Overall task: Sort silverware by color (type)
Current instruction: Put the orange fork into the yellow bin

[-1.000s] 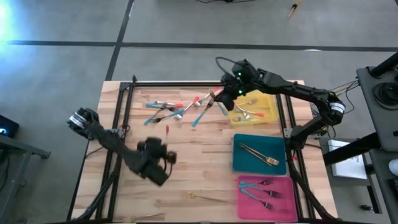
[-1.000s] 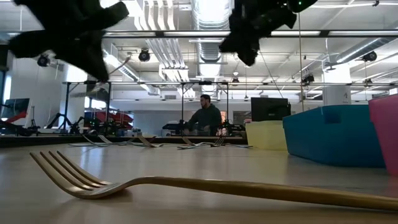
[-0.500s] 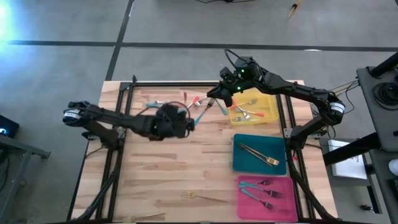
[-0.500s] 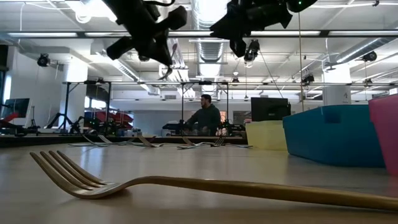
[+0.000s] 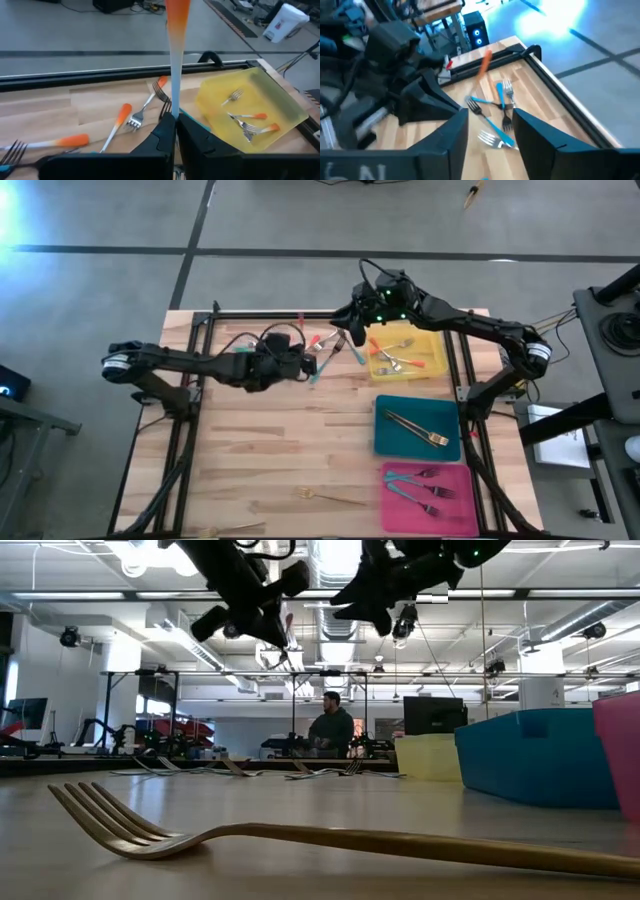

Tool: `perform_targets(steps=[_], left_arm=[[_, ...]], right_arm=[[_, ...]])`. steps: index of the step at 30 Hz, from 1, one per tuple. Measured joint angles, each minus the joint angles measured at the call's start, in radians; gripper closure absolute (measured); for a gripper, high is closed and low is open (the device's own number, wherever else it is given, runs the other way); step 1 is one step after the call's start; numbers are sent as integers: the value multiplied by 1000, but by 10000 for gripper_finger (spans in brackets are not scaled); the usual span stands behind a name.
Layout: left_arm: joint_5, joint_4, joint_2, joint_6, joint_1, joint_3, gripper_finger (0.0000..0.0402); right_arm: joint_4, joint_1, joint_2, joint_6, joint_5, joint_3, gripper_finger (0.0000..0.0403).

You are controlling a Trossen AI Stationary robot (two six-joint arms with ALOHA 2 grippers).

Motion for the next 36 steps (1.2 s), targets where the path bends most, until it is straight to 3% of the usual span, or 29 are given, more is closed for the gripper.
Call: perform_targets(steps=[4,9,15,36], left_arm=[[84,96,7,111,67,0,401],[97,116,6,137,134,2,401],[202,158,6,157,187,2,401],[291,310,62,159,203,8,401]], right_arm=[[104,0,53,184,5,0,226],[202,-5,101,400,4,0,214],[271,-12,131,427,5,0,216],[385,-18,193,513,44,1,239]])
